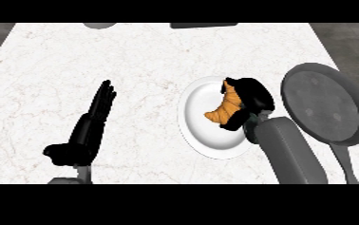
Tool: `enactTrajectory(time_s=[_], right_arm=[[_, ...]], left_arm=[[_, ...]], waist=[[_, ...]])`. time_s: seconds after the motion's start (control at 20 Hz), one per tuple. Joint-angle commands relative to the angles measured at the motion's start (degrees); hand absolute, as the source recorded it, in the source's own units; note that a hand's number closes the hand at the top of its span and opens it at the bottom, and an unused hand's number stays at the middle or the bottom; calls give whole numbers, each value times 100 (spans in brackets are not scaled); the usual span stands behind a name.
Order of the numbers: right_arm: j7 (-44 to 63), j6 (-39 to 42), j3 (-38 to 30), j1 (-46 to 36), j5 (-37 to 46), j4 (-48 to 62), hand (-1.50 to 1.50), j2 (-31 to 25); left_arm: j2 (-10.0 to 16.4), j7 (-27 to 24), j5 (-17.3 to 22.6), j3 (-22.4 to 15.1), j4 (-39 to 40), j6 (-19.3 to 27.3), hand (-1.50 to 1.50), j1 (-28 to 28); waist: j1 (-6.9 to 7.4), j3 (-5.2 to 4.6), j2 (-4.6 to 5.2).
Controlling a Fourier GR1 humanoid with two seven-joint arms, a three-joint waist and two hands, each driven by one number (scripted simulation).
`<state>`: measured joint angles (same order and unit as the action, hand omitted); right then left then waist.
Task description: Pick the croissant from the plate and place it in the pan
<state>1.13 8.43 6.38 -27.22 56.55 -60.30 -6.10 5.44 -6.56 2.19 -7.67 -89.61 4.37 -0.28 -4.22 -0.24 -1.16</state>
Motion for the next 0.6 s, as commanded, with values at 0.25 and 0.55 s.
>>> enactTrajectory(time_s=[0.25,0.55], right_arm=[[3962,-1717,-640,-722,1554,-1233,150,507],[5904,-1989,94,-703,2229,-2204,150,606]], left_arm=[[22,-42,56,-24,-56,-96,0,152],[-102,147,-57,-157,-17,-57,0,-229]], waist=[[197,-10,-30],[376,19,81]])
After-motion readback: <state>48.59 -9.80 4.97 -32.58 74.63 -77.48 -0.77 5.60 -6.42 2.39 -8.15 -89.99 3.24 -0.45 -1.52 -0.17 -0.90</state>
